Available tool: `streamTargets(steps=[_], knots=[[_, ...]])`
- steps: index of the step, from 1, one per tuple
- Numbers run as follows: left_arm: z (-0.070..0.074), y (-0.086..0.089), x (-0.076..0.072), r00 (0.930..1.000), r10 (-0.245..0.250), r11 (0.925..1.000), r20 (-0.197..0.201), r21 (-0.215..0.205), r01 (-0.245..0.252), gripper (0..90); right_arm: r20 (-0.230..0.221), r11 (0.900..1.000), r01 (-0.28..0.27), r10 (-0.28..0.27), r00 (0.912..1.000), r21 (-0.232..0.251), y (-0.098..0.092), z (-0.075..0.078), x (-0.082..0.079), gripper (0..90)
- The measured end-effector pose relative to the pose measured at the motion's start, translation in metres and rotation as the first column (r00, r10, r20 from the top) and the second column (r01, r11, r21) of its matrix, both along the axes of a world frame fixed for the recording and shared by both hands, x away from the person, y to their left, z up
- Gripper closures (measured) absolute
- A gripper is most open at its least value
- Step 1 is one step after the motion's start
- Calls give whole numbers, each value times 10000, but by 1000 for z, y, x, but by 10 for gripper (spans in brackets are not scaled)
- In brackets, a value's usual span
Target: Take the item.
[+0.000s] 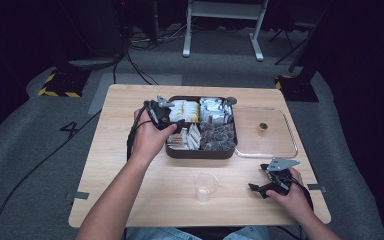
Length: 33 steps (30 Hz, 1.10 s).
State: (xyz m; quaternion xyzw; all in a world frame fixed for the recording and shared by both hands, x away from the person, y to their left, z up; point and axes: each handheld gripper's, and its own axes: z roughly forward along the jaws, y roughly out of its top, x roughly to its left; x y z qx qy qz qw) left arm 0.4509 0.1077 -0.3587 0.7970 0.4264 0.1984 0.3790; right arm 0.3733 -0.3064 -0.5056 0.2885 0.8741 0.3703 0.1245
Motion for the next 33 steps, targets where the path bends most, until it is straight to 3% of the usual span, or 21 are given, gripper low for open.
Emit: streamTargets(steps=[12,18,22,27,29,33], knots=[[-4,-28,41,9996,-257,9995,97,198,255,332,-12,10000,8,-8,10000,15,0,0,0,43],[-12,-38,62,9995,-242,9996,-197,150,245,336,-7,10000,10,-10,10000,12,0,0,0,44],[-22,-42,77,9983,-513,9985,-268,200,518,336,-8,10000,13,-13,10000,12,0,0,1,43],[-37,-44,95,9964,-278,9991,-796,295,302,382,-17,10000,18,-18,10000,15,0,0,0,43],[-43,-45,101,9936,-248,9995,-1099,142,265,433,-18,10000,23,-23,10000,17,0,0,1,43],[-56,-46,111,9904,-181,9987,-1370,441,243,442,-7,10000,29,-29,10000,15,1,0,1,43]])
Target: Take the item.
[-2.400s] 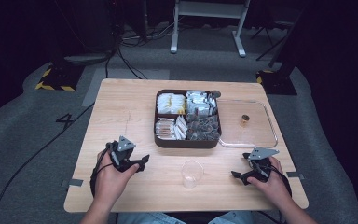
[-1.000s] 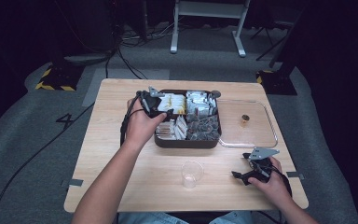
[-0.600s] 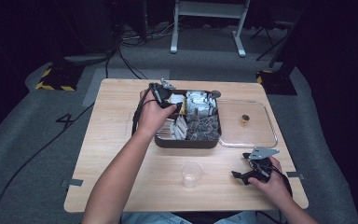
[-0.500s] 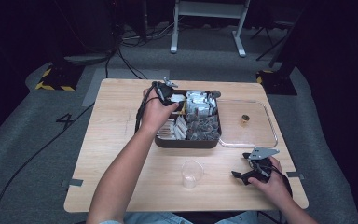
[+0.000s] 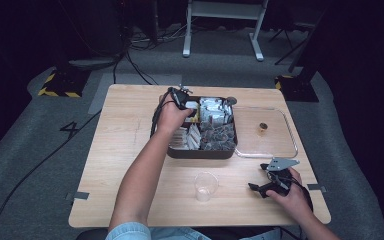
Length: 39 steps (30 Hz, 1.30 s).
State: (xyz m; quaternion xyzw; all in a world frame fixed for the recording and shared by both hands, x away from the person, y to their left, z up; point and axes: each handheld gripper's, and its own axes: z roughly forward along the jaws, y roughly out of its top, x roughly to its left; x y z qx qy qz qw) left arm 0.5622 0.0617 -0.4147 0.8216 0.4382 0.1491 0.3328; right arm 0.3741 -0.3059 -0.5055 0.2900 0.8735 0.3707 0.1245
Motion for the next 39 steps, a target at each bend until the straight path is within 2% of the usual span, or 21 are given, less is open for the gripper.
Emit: streamTargets(steps=[5,7,12,19,24,30,35,39], knots=[[-17,3,13,9995,183,9997,-257,-174,-188,475,26,10000,44,-44,10000,-11,0,0,1,43],[-21,4,15,9989,307,9995,-360,-96,-310,480,25,10000,42,-42,10000,-7,0,0,1,43],[-25,5,18,9969,434,9991,-661,-13,-435,500,26,10000,39,-39,10000,-10,0,0,1,43],[-30,4,21,9899,587,9981,-1289,271,-557,534,26,10000,38,-38,10000,-8,0,0,1,43],[-31,2,23,9876,578,9976,-1462,472,-514,539,24,10000,42,-42,10000,-6,0,0,1,43],[-31,0,22,9886,461,9979,-1432,509,-392,556,24,10000,42,-42,10000,-4,0,0,1,43],[-26,-1,18,9897,647,9963,-1279,648,-568,581,25,10000,40,-40,10000,-6,0,0,1,43],[-23,-4,16,9886,468,9973,-1431,625,-381,607,28,10000,30,-30,10000,-17,0,0,1,43]])
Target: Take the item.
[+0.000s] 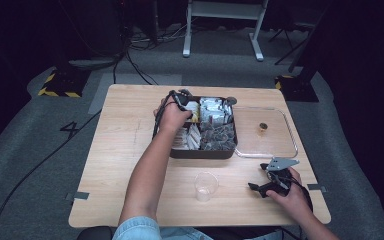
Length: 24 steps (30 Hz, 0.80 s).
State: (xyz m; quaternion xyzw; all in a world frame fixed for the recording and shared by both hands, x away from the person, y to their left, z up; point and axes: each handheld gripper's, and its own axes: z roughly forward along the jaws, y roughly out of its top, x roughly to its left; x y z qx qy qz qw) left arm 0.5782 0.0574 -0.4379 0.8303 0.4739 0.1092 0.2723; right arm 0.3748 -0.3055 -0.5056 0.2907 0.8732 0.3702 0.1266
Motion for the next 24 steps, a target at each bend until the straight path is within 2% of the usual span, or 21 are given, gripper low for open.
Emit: streamTargets(steps=[5,9,10,12,14,17,19,24], knots=[[-6,1,4,9998,-62,9998,-214,204,66,631,-5,10000,13,-13,10000,12,0,0,0,43],[-9,1,5,9987,-130,9998,-491,134,137,680,-4,10000,12,-12,10000,11,0,0,0,43],[-10,0,5,9979,-172,9998,-619,119,179,719,-5,10000,12,-12,10000,11,0,0,0,43],[-10,0,5,9973,-182,9997,-712,137,193,737,-4,10000,13,-13,10000,11,0,0,0,43],[-11,-2,5,9959,-299,9994,-853,154,314,809,-9,10000,14,-14,10000,12,0,0,0,43],[-12,-2,4,9959,-386,9989,-820,218,405,838,-5,10000,14,-14,10000,13,0,0,0,43],[-12,-2,4,9951,-459,9988,-880,115,471,891,-8,10000,13,-13,10000,13,0,0,0,43],[-10,-1,4,9950,-661,9976,-752,177,676,899,-8,10000,10,-10,10000,10,0,0,0,43]])
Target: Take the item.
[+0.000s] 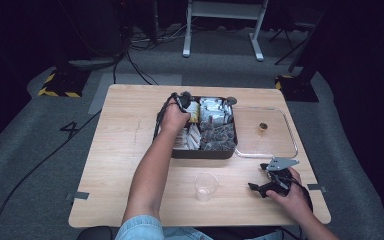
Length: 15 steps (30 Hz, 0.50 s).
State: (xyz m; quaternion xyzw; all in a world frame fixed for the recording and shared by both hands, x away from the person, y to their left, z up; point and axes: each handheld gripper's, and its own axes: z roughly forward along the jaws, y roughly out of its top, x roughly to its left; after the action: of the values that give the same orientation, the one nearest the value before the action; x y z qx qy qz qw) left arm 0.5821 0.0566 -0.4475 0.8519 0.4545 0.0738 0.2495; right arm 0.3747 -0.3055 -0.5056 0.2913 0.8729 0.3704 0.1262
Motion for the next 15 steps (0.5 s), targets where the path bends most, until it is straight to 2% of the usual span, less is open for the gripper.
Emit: streamTargets(steps=[6,9,15], knots=[[7,2,-1,9998,-88,10000,174,-22,89,900,5,10000,-1,1,10000,-3,0,0,0,43],[12,3,-2,9992,-96,9999,381,52,94,900,5,10000,-2,2,10000,-4,0,0,0,43],[22,8,-1,9984,11,10000,574,28,-12,900,6,10000,2,-2,10000,-1,0,0,0,43]])
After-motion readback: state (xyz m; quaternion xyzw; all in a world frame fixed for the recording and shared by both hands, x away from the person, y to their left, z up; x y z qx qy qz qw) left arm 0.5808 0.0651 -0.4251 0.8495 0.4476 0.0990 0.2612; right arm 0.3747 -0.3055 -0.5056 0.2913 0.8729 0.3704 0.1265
